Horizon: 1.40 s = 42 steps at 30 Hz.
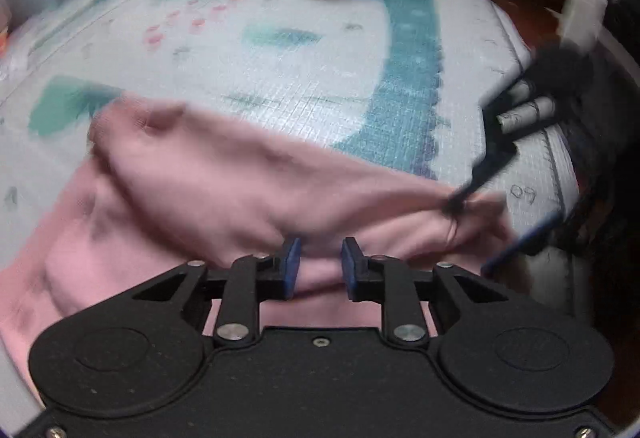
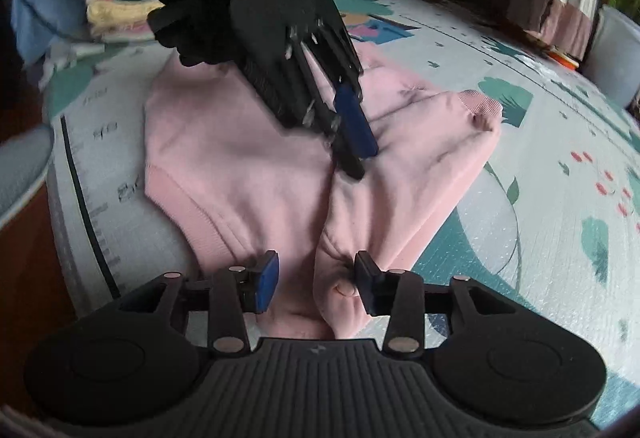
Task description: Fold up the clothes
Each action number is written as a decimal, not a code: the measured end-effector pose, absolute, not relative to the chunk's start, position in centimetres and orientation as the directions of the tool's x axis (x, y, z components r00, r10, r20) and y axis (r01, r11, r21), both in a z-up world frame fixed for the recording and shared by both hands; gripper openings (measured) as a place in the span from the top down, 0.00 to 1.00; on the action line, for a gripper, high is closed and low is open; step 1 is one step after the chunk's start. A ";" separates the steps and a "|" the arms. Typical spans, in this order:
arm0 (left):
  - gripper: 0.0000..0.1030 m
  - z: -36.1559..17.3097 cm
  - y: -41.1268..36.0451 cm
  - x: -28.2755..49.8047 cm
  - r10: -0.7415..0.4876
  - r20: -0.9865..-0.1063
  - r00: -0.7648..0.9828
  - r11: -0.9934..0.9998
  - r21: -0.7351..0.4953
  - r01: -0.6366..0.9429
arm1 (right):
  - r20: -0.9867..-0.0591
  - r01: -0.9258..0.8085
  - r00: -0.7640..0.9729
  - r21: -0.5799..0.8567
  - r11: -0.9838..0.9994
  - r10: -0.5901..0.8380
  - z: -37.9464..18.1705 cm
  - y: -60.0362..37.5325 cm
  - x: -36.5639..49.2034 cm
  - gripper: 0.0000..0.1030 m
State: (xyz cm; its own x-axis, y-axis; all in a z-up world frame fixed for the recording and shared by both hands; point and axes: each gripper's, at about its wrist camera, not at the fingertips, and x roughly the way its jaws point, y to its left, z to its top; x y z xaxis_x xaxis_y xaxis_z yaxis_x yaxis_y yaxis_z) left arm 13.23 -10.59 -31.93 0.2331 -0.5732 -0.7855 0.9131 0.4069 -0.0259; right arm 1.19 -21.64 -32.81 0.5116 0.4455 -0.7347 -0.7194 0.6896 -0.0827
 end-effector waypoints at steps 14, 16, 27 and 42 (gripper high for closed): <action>0.78 -30.3 -12.5 15.2 -0.608 -0.749 0.265 0.425 -0.025 0.905 | -0.681 -0.717 0.532 -0.045 0.696 0.504 -31.7 -22.2 0.7 0.57; 0.78 -29.6 -12.4 16.8 -0.605 -0.730 0.318 0.457 0.008 0.889 | -0.668 -0.723 0.538 -0.051 0.689 0.515 -31.3 -22.1 0.5 0.57; 0.75 -31.0 -14.3 25.2 -0.468 -0.796 0.384 0.520 0.103 0.848 | -0.713 -0.732 0.488 -0.020 0.681 0.504 -32.5 -21.6 0.6 0.57; 0.63 -25.2 2.4 22.6 -0.420 -0.748 0.513 0.814 -0.061 0.578 | -0.705 -0.878 0.383 -0.077 0.473 0.596 -25.8 -20.4 0.8 0.56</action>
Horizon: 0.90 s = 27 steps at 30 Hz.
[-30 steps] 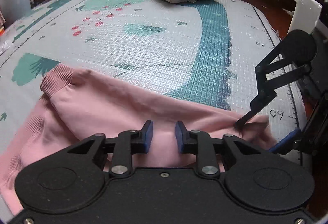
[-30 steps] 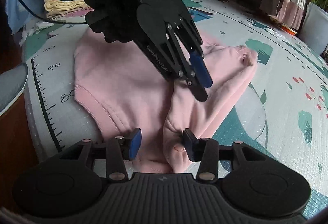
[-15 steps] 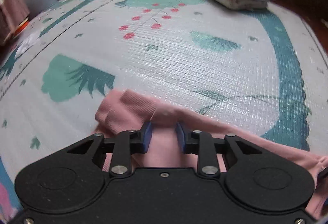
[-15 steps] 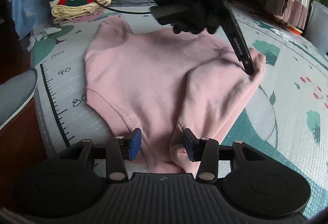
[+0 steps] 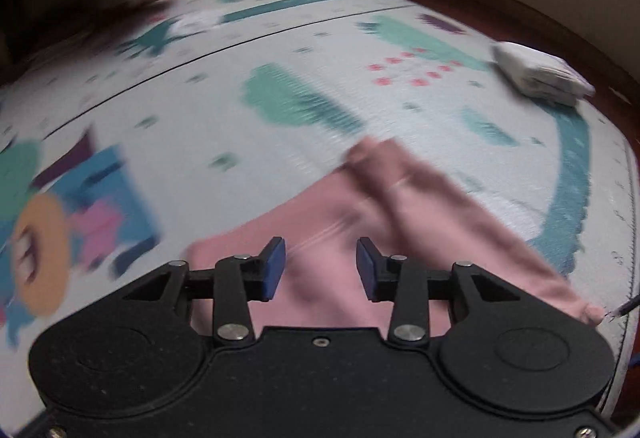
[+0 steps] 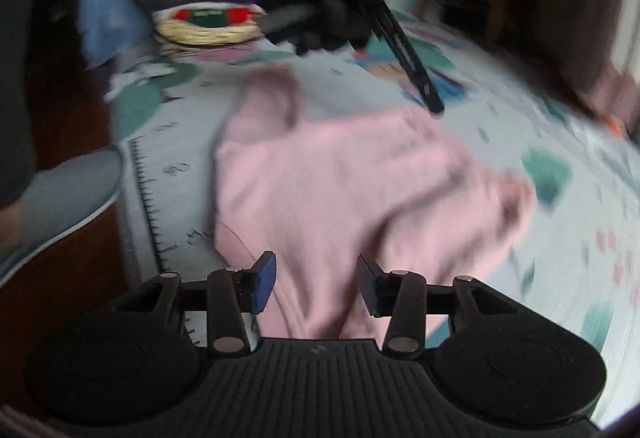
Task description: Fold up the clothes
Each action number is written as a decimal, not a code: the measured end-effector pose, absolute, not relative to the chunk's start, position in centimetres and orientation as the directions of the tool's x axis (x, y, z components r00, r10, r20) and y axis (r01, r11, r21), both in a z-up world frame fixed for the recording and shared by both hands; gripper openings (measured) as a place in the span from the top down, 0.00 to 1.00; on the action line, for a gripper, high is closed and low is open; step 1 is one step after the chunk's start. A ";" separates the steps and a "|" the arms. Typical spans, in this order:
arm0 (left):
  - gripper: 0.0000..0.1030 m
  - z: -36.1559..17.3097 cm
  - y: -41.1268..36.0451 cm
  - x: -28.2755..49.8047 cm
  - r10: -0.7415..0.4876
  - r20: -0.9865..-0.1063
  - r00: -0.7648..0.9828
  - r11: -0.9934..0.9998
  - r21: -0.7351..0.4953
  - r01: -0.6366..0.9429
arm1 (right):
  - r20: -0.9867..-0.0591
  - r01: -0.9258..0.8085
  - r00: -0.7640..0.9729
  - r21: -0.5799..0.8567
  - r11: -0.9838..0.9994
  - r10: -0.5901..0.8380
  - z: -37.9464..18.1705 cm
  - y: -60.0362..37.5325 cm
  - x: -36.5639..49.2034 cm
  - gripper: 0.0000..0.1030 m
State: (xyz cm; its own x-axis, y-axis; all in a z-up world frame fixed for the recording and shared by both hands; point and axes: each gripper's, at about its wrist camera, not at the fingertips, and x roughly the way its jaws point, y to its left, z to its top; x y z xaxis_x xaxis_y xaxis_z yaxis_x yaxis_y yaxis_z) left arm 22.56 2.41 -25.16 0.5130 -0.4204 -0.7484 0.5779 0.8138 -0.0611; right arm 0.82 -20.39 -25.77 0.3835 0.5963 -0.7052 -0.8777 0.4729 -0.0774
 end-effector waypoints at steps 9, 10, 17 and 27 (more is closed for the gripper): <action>0.57 -26.2 8.6 23.1 -0.388 -0.737 0.553 0.908 -0.201 0.368 | -0.821 -0.977 0.156 -0.047 0.206 0.550 -20.7 -11.6 2.8 0.62; 0.57 -26.3 9.0 23.1 -0.392 -0.735 0.554 0.909 -0.215 0.357 | -0.825 -0.979 0.149 -0.048 0.196 0.545 -20.7 -10.6 2.6 0.63; 0.54 -26.0 11.0 23.2 -0.419 -0.711 0.565 0.904 -0.266 0.336 | -0.869 -0.983 0.174 -0.126 0.133 0.464 -24.0 -4.2 -0.4 0.62; 0.54 -26.8 13.7 23.2 -0.446 -0.680 0.582 0.893 -0.379 0.242 | -0.830 -0.861 0.451 -0.307 0.405 0.328 -30.1 2.5 -1.5 0.62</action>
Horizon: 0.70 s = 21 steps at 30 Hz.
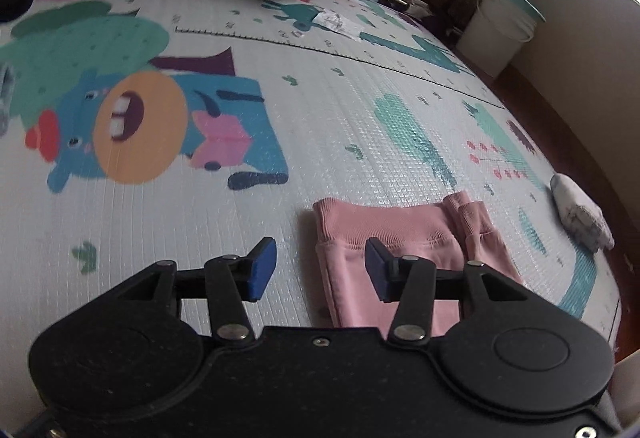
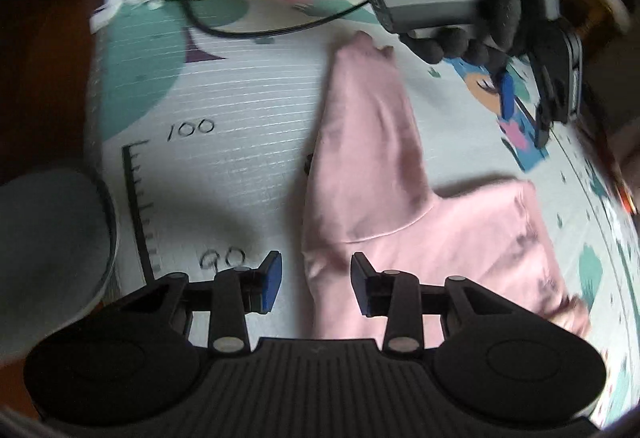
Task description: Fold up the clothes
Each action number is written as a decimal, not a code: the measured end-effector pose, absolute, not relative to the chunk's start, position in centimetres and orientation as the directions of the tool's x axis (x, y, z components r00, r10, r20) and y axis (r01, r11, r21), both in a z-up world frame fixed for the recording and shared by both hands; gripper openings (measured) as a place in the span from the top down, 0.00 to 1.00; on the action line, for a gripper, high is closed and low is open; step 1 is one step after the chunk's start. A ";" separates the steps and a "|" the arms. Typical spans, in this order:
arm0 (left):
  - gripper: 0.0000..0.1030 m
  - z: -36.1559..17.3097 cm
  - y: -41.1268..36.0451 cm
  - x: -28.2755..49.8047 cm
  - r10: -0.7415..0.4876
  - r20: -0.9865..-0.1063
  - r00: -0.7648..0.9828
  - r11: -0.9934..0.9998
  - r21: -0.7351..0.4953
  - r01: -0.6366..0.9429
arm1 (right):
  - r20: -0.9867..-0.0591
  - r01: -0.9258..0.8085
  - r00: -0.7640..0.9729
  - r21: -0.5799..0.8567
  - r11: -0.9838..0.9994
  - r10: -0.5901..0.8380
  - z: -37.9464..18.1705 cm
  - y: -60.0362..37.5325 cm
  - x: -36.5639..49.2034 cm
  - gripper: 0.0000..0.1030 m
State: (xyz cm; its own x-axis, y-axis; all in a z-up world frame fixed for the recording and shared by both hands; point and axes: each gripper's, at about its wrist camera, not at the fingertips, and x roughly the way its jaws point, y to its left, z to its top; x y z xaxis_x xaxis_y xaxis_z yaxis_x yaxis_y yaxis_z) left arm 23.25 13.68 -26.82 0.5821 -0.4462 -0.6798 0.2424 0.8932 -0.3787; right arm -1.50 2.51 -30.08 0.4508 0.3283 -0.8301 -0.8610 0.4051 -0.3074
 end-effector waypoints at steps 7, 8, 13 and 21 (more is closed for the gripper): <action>0.54 -27.1 13.8 23.4 -0.452 -0.676 0.582 0.889 -0.398 0.228 | -0.803 -0.837 0.505 -0.365 0.409 0.317 -30.7 4.7 -1.2 0.62; 0.54 -27.1 13.7 23.5 -0.453 -0.676 0.581 0.888 -0.399 0.228 | -0.810 -0.833 0.500 -0.355 0.424 0.306 -30.9 4.9 -0.8 0.63; 0.54 -27.6 13.2 24.8 -0.455 -0.687 0.566 0.888 -0.396 0.234 | -0.833 -0.802 0.456 -0.232 0.550 0.314 -31.3 4.4 0.6 0.66; 0.56 -29.4 12.4 27.9 -0.470 -0.709 0.525 0.876 -0.445 0.184 | -0.833 -0.659 0.428 -0.023 0.751 0.351 -31.0 2.4 2.9 0.84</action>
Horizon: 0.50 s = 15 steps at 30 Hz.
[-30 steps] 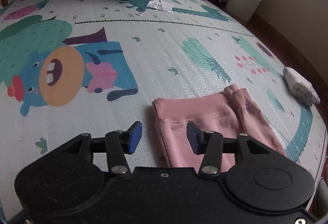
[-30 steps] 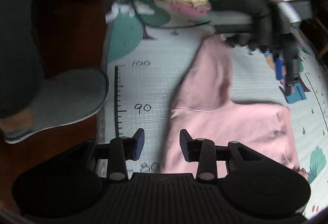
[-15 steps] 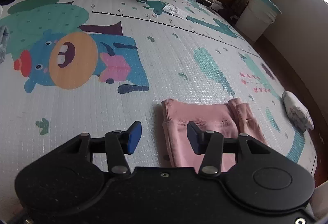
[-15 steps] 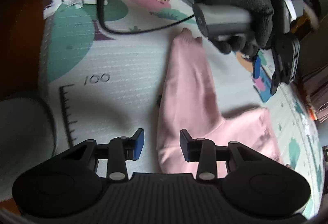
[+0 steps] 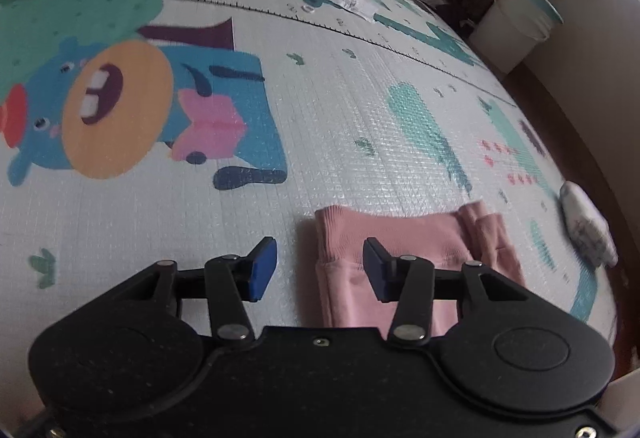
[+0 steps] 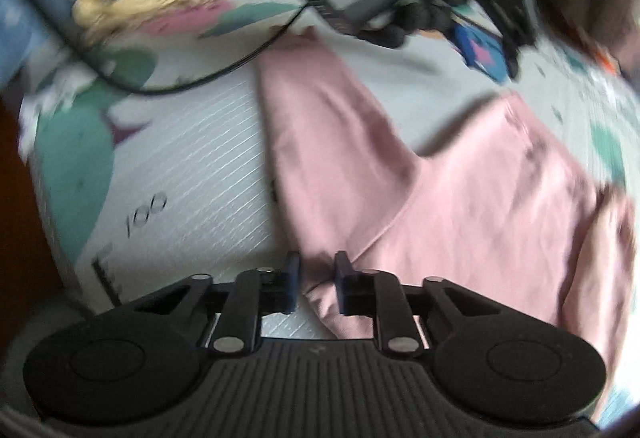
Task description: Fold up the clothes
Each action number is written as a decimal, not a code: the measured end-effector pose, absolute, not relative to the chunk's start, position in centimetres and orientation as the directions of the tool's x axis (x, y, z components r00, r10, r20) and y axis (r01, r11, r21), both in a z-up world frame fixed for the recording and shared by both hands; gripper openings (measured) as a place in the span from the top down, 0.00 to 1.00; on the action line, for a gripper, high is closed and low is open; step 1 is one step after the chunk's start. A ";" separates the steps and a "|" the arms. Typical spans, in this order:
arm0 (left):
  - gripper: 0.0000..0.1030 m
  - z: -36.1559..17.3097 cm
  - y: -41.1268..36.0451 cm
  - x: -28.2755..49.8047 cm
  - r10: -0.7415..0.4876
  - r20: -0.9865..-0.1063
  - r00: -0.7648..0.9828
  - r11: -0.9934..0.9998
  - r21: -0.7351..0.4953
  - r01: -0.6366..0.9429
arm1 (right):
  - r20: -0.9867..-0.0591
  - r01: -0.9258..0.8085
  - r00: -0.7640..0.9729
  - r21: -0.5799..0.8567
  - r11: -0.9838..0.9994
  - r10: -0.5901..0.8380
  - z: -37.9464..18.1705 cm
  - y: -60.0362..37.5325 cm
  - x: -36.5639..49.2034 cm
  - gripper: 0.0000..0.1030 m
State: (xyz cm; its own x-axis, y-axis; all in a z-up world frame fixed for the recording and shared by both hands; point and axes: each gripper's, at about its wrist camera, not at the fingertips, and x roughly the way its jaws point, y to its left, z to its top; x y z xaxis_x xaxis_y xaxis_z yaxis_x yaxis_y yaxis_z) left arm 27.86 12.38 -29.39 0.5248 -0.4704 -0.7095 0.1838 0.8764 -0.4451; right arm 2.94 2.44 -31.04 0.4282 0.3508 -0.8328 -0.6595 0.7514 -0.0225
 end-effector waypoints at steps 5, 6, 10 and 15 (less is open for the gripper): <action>0.58 -30.8 12.0 29.1 -0.475 -0.740 0.476 0.873 -0.465 0.148 | -0.809 -0.593 0.435 0.074 0.802 0.396 -30.3 0.9 3.2 0.88; 0.60 -31.0 11.7 29.2 -0.477 -0.747 0.462 0.873 -0.462 0.154 | -0.801 -0.586 0.441 0.083 0.806 0.404 -30.2 0.7 3.1 0.88; 0.62 -31.3 11.0 29.5 -0.467 -0.766 0.441 0.881 -0.446 0.159 | -0.780 -0.552 0.458 0.126 0.824 0.426 -29.8 -0.1 3.1 0.88; 0.81 -31.4 9.8 29.8 -0.447 -0.792 0.417 0.894 -0.407 0.185 | -0.760 -0.509 0.471 0.180 0.841 0.448 -29.3 -1.1 3.4 0.89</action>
